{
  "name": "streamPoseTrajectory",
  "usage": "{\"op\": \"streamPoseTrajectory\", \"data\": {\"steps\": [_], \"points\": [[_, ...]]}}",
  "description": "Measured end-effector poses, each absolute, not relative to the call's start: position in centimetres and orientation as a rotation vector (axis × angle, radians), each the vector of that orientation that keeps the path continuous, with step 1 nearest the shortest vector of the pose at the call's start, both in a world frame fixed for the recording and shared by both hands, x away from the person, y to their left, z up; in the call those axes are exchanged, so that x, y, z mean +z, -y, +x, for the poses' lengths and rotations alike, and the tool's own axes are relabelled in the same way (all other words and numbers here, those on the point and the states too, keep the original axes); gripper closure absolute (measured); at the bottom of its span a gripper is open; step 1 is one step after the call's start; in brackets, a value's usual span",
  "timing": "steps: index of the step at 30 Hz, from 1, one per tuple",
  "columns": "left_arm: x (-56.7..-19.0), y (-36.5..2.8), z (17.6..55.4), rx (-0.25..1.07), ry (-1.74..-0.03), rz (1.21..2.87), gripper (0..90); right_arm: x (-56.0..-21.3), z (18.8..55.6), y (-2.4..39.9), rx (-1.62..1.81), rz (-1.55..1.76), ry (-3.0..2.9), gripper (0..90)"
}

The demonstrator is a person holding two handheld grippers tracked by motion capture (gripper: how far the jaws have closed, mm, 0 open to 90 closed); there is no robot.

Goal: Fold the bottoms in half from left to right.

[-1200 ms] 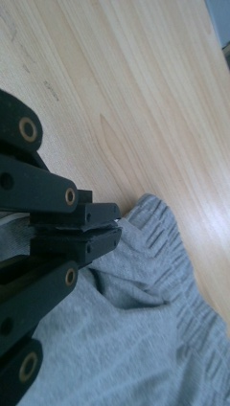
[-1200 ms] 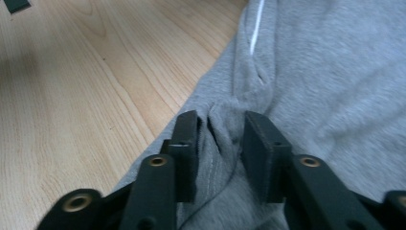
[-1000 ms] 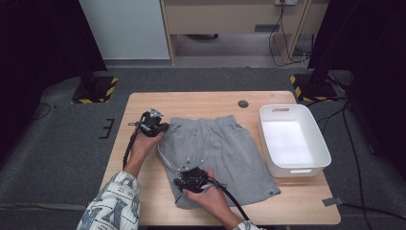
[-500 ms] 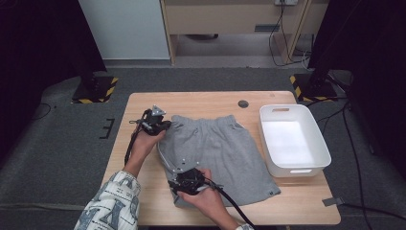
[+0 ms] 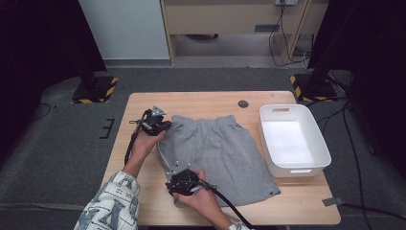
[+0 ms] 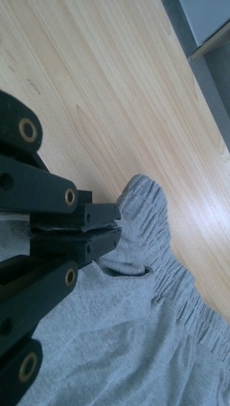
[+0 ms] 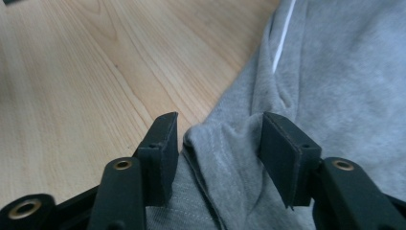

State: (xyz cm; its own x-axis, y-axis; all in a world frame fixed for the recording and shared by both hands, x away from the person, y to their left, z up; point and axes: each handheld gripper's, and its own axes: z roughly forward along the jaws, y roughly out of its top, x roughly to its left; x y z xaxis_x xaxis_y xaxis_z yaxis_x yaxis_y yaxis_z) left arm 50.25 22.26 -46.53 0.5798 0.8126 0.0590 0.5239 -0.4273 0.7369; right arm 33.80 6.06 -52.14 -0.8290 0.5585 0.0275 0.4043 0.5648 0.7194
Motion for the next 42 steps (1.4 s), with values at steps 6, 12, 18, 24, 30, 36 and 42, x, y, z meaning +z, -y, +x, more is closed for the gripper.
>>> {"op": "streamPoseTrajectory", "data": {"steps": [6,12,18,24,30,36,42], "points": [[-46.4,-22.4,50.2,0.538,-1.062,2.118,86.8,-52.5,34.1,-6.3,1.097,0.825,-2.580,53.8],[-46.3,-22.4,50.2,0.536,-1.062,2.118,86.8,-52.3,34.7,-5.8,1.098,0.856,-2.587,76.4],[-45.8,-22.4,50.3,0.537,-1.066,2.123,86.8,-51.4,35.2,-4.9,1.211,0.901,-2.587,80.6],[-44.7,-22.4,50.4,0.546,-1.061,2.114,86.8,-49.6,35.2,-3.5,1.313,0.921,-2.559,81.7],[-44.0,-22.0,50.5,0.545,-1.049,2.109,86.8,-49.2,35.7,-2.5,1.384,0.969,-2.545,81.7],[-43.4,-21.6,50.8,0.545,-1.035,2.099,86.9,-49.2,35.9,-2.1,1.406,0.971,-2.531,82.2],[-43.4,-21.4,51.1,0.530,-1.035,2.100,86.9,-49.5,36.2,-2.2,1.398,0.992,-2.531,82.0]]}}
